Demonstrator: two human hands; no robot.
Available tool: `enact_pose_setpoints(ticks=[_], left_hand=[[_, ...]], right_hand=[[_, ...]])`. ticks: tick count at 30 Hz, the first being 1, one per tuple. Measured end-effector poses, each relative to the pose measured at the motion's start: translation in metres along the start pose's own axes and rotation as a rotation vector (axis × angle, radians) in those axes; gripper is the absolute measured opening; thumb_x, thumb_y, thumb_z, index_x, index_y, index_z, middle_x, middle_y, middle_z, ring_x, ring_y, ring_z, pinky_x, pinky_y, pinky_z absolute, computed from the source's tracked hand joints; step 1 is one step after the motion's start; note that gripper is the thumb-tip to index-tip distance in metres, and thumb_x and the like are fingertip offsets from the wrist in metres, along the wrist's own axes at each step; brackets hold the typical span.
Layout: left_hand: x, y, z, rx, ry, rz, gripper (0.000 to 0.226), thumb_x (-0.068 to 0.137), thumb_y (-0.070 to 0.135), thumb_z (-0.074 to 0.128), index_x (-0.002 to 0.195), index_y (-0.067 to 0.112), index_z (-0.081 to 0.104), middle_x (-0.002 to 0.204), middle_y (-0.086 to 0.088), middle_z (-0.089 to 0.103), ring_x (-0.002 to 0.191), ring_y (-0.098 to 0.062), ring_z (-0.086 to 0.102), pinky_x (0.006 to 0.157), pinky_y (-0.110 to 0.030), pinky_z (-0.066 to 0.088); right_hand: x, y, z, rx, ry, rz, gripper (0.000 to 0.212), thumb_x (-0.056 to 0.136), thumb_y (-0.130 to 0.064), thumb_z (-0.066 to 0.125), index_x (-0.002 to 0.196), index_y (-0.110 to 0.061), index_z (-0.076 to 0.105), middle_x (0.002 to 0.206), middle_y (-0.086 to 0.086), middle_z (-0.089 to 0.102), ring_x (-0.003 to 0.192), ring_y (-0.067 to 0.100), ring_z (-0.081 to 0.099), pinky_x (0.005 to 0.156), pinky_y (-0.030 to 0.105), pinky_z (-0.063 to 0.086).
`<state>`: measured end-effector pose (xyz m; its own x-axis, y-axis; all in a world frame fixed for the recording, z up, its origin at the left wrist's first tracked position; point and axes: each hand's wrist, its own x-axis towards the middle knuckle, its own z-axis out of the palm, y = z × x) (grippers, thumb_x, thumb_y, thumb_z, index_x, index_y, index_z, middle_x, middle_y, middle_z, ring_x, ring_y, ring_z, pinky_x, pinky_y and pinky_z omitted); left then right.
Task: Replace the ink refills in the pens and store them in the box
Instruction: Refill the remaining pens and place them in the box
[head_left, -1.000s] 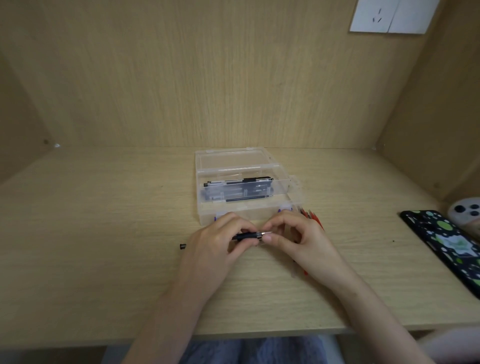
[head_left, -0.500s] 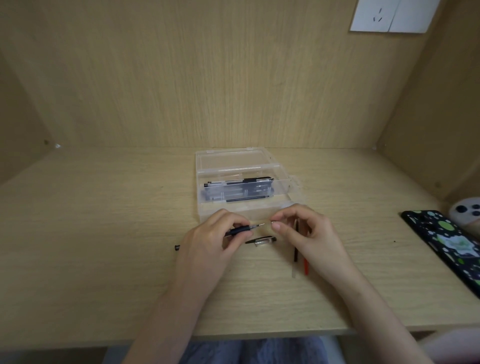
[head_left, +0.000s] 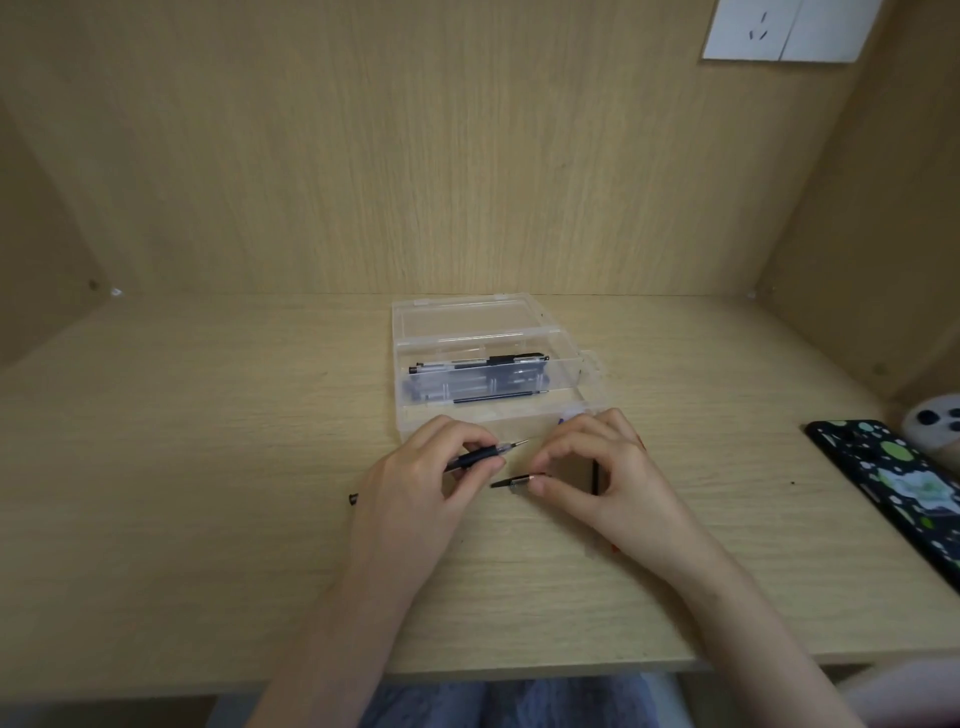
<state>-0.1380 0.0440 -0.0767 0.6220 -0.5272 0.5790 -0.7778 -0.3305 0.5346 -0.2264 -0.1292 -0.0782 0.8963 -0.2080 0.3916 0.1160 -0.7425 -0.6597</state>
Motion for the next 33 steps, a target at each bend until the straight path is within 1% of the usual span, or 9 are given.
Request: enact_pose_setpoints(ticks=[3,6,11,16,19,22,24,28,33], left_hand=[[0.000,0.000,0.001,-0.007,0.015,-0.002,0.012,0.078,0.027,0.071,0.089,0.025,0.065,0.085,0.019,0.060,0.083,0.000,0.055,0.067,-0.008,0.042],[0.001,0.000,0.001,-0.016,0.005,-0.011,0.011,0.079,0.028,0.070,0.089,0.026,0.065,0.085,0.020,0.060,0.081,0.001,0.055,0.067,-0.007,0.042],[0.001,0.000,0.002,-0.069,-0.042,0.019,0.011,0.081,0.029,0.070,0.090,0.026,0.065,0.086,0.019,0.059,0.078,0.003,0.054,0.065,-0.006,0.038],[0.000,0.000,0.003,-0.129,-0.094,0.056,0.016,0.082,0.043,0.060,0.091,0.030,0.063,0.086,0.021,0.059,0.079,0.007,0.053,0.069,-0.006,0.038],[-0.001,0.000,0.003,-0.150,-0.119,0.059,0.015,0.080,0.040,0.066,0.091,0.030,0.064,0.084,0.024,0.059,0.077,0.007,0.053,0.068,-0.007,0.039],[-0.001,-0.001,0.004,-0.145,-0.117,0.048,0.017,0.079,0.046,0.062,0.091,0.035,0.062,0.082,0.023,0.060,0.074,0.000,0.055,0.064,-0.014,0.043],[-0.001,-0.001,0.004,-0.159,-0.096,0.020,0.015,0.079,0.045,0.062,0.090,0.035,0.062,0.079,0.024,0.059,0.073,-0.001,0.055,0.063,-0.014,0.043],[0.000,-0.001,0.003,-0.226,-0.082,-0.070,0.011,0.080,0.026,0.069,0.089,0.030,0.065,0.077,0.022,0.059,0.069,0.000,0.057,0.062,-0.010,0.041],[-0.001,0.000,0.002,-0.203,-0.113,-0.074,0.013,0.079,0.034,0.065,0.091,0.031,0.065,0.080,0.020,0.061,0.072,-0.002,0.056,0.063,-0.011,0.042]], right_hand=[[-0.002,-0.002,0.001,-0.079,-0.094,-0.028,0.012,0.073,-0.031,0.078,0.079,-0.034,0.068,0.092,-0.018,0.058,0.098,0.004,0.039,0.087,0.009,0.026],[-0.002,-0.002,0.001,-0.087,-0.111,-0.013,0.016,0.071,-0.033,0.079,0.082,-0.034,0.068,0.095,-0.019,0.057,0.099,0.000,0.037,0.087,0.006,0.025],[0.002,-0.004,-0.002,0.108,0.047,0.079,0.017,0.071,-0.035,0.076,0.087,-0.032,0.071,0.093,-0.020,0.062,0.102,0.003,0.042,0.086,0.012,0.030],[0.003,-0.011,-0.004,0.283,-0.005,0.092,0.014,0.071,-0.035,0.072,0.084,-0.030,0.074,0.089,-0.012,0.068,0.093,0.008,0.050,0.080,0.017,0.037],[0.002,-0.011,-0.004,0.345,0.011,0.111,0.006,0.075,-0.024,0.075,0.081,-0.025,0.074,0.083,-0.006,0.070,0.088,0.018,0.057,0.079,0.027,0.042],[0.002,-0.011,-0.004,0.415,0.004,0.133,0.009,0.077,-0.013,0.074,0.079,-0.022,0.073,0.075,-0.011,0.070,0.075,0.002,0.060,0.072,0.014,0.042],[0.003,-0.011,-0.005,0.471,0.056,0.157,0.011,0.077,-0.009,0.072,0.076,-0.019,0.072,0.072,-0.010,0.069,0.069,0.000,0.058,0.069,0.013,0.042],[0.004,-0.009,-0.015,0.709,0.267,0.227,0.007,0.082,-0.011,0.064,0.084,-0.005,0.066,0.076,0.005,0.068,0.071,0.011,0.062,0.067,0.018,0.048],[0.011,-0.005,-0.036,1.034,0.429,0.318,0.009,0.084,-0.022,0.060,0.082,-0.013,0.059,0.057,-0.007,0.060,0.058,0.009,0.056,0.050,0.016,0.042]])
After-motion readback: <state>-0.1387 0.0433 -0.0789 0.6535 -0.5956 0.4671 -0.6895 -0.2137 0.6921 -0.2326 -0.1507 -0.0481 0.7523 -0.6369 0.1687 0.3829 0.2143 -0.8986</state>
